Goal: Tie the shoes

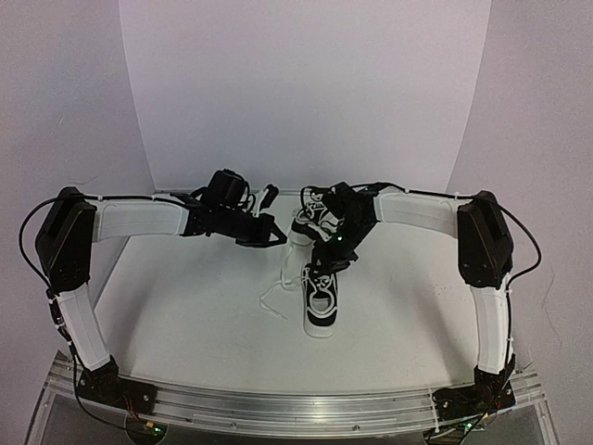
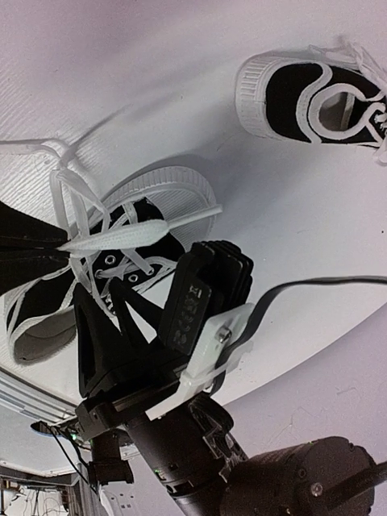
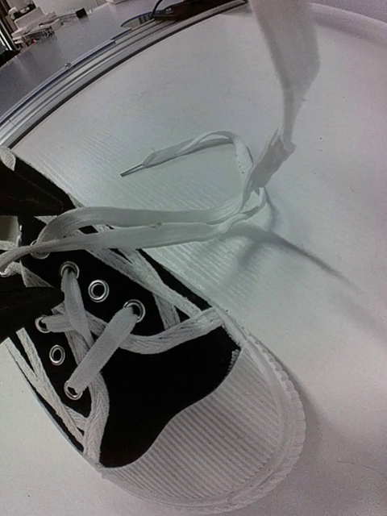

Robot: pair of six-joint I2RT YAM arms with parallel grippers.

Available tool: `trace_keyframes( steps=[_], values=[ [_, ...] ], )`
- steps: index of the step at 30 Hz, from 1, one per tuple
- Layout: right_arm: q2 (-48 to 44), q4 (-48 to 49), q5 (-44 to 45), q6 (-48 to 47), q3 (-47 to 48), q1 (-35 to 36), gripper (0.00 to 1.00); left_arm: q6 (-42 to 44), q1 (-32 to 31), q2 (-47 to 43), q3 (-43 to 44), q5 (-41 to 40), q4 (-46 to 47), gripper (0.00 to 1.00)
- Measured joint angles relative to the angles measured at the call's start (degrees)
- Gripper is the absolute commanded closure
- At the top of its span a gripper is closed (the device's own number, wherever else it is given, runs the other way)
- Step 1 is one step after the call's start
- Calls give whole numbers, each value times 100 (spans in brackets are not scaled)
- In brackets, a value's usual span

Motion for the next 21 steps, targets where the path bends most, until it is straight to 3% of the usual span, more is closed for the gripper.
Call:
trace_keyframes(
  steps=[3, 5, 21],
  values=[
    [-34, 11, 4, -11, -70, -16, 95, -32, 0, 59, 1, 88, 7, 100],
    [-52, 14, 5, 10, -108, -25, 100, -112, 0, 104, 23, 170, 41, 100],
    [-537, 231, 26, -142, -226, -57, 100, -938, 0, 1220, 564, 1374, 843, 100]
  ],
)
